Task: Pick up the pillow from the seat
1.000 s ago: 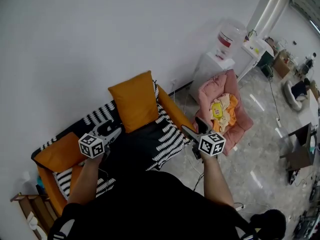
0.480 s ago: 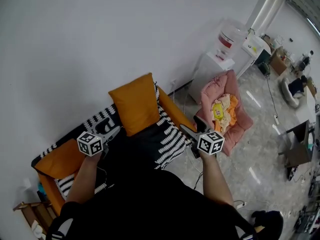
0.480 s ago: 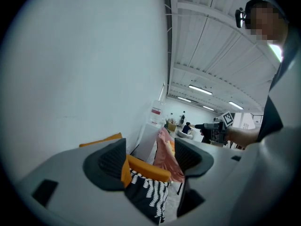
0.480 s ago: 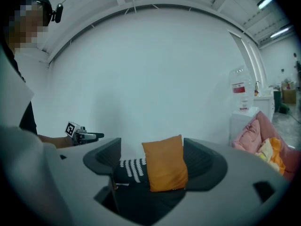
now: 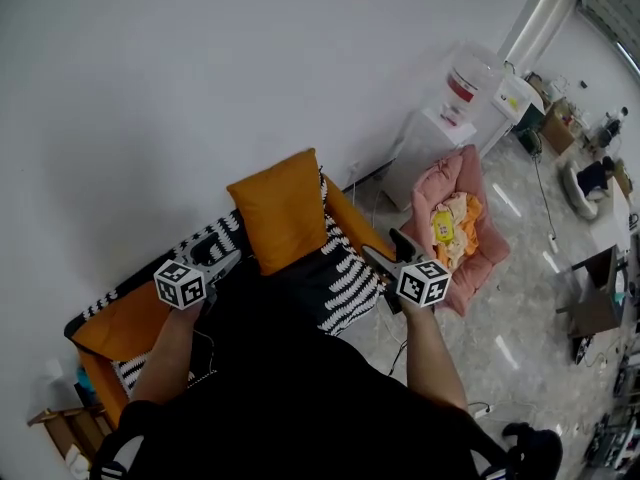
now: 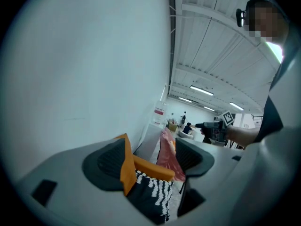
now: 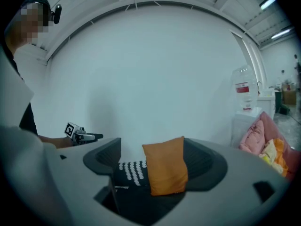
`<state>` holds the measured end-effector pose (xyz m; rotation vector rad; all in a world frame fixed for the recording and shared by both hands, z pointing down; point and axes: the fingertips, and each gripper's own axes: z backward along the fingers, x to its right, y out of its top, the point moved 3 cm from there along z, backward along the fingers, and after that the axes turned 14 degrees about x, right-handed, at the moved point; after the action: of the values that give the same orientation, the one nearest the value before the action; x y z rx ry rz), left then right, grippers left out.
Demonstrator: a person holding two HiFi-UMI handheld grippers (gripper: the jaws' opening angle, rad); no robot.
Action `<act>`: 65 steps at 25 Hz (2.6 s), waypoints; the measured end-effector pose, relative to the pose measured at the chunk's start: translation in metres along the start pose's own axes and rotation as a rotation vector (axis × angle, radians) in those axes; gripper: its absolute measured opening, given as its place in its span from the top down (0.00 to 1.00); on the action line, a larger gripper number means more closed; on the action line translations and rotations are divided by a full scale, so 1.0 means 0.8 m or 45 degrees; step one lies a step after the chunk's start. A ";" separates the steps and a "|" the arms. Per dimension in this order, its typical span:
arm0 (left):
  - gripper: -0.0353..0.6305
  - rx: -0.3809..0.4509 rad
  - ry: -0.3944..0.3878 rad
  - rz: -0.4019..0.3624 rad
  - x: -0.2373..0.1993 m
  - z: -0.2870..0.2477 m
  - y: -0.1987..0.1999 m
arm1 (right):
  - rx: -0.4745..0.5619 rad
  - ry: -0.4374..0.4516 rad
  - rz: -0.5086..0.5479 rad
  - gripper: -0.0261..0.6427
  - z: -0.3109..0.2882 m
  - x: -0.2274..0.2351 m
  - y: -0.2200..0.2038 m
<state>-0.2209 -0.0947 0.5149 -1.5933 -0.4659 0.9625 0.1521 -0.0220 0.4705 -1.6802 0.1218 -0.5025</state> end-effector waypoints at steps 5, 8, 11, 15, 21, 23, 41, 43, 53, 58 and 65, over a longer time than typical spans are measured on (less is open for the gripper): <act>0.45 -0.003 0.003 0.014 -0.020 0.005 0.000 | -0.014 -0.007 -0.006 0.36 -0.016 -0.008 -0.007; 0.45 -0.004 0.009 0.029 -0.028 0.005 -0.005 | -0.024 -0.012 -0.001 0.35 -0.022 -0.009 -0.011; 0.45 -0.011 0.010 0.042 -0.033 0.008 -0.011 | -0.026 -0.023 -0.004 0.35 -0.026 -0.010 -0.014; 0.44 -0.011 0.018 0.053 -0.036 0.015 -0.015 | -0.036 -0.017 -0.003 0.35 -0.032 -0.011 -0.016; 0.44 -0.006 0.064 0.063 -0.050 0.025 -0.020 | -0.052 0.016 -0.010 0.35 -0.053 -0.009 -0.025; 0.44 -0.014 0.078 0.068 -0.052 0.026 -0.025 | -0.063 0.024 -0.017 0.35 -0.059 -0.004 -0.031; 0.42 -0.090 0.209 0.109 -0.071 -0.020 -0.055 | -0.192 0.069 -0.083 0.34 -0.120 0.088 -0.071; 0.42 -0.096 0.225 0.114 -0.074 -0.029 -0.057 | -0.205 0.075 -0.089 0.34 -0.129 0.101 -0.073; 0.42 -0.125 0.295 0.141 -0.085 -0.076 -0.068 | -0.269 0.128 -0.125 0.34 -0.174 0.156 -0.080; 0.41 -0.149 0.327 0.153 -0.094 -0.097 -0.078 | -0.302 0.145 -0.129 0.34 -0.197 0.181 -0.087; 0.40 -0.179 0.372 0.183 -0.110 -0.121 -0.092 | -0.342 0.166 -0.152 0.34 -0.234 0.212 -0.100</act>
<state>-0.1814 -0.2005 0.6141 -1.8808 -0.2221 0.7990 0.2143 -0.2401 0.6076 -1.9245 0.1912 -0.7108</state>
